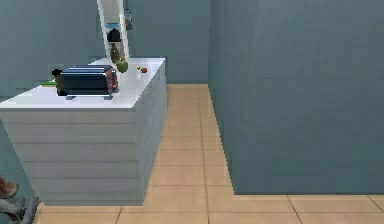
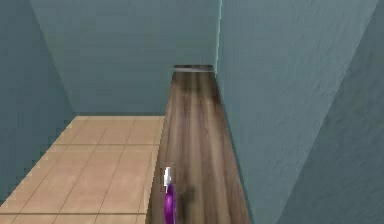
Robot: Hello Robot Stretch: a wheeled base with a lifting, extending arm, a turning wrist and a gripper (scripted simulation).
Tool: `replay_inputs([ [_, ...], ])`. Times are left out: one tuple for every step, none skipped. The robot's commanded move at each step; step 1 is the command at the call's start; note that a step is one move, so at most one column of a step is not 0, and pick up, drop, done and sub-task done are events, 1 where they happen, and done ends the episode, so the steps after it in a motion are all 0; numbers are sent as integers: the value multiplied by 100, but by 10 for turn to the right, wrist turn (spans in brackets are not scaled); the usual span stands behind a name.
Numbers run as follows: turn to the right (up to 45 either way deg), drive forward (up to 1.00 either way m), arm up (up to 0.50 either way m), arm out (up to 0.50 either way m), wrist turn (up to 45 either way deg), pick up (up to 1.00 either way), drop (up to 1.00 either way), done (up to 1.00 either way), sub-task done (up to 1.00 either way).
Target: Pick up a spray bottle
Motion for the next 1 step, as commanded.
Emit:
replay_inputs([
  [0,0,28,0,0,0,0,0,0],
])
